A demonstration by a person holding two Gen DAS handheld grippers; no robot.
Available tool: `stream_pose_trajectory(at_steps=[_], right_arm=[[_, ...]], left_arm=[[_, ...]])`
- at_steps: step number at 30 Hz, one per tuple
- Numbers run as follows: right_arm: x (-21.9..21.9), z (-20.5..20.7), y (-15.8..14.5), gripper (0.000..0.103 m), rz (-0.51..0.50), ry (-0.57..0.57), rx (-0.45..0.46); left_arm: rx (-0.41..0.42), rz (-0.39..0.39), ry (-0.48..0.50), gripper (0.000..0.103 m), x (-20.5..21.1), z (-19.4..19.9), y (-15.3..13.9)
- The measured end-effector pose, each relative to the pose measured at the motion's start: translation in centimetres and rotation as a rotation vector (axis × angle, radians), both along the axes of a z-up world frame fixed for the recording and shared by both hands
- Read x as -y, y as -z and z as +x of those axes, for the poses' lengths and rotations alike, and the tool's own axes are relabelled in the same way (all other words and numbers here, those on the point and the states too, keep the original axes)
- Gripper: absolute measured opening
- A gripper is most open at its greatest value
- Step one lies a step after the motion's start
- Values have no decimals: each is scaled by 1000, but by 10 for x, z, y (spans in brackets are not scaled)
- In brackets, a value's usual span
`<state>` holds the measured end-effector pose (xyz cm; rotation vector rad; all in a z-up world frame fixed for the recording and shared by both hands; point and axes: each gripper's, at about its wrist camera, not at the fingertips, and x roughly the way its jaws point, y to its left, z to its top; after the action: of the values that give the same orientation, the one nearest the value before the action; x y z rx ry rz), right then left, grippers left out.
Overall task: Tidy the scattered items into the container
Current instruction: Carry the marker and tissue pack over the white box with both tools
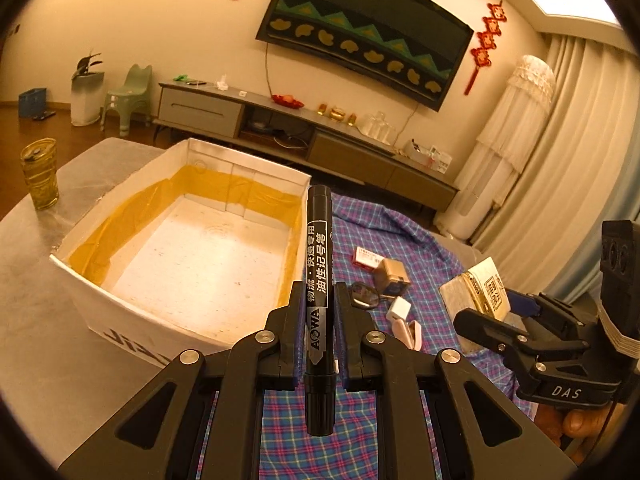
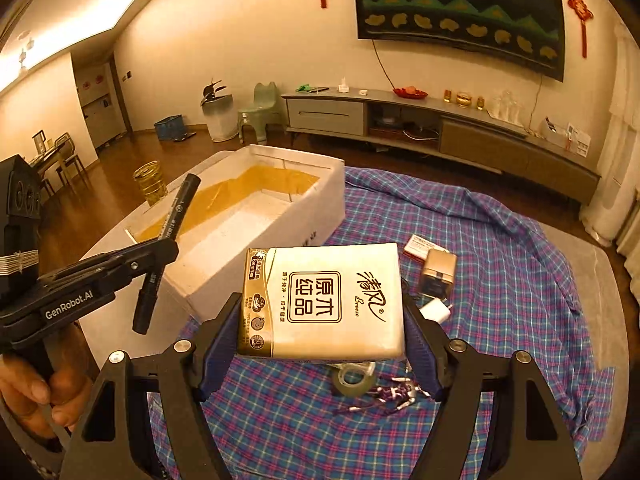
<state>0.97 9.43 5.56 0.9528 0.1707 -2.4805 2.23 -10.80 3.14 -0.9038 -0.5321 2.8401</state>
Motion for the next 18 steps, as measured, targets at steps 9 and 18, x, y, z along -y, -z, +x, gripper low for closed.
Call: stream_pose_trajectory(at_steps=[9, 18], right_arm=[[35, -4, -6, 75, 9, -45, 6], [75, -20, -10, 75, 38, -90, 0]], left_arm=[[18, 52, -70, 14, 40, -12, 8], [25, 66, -117, 13, 70, -31, 11]])
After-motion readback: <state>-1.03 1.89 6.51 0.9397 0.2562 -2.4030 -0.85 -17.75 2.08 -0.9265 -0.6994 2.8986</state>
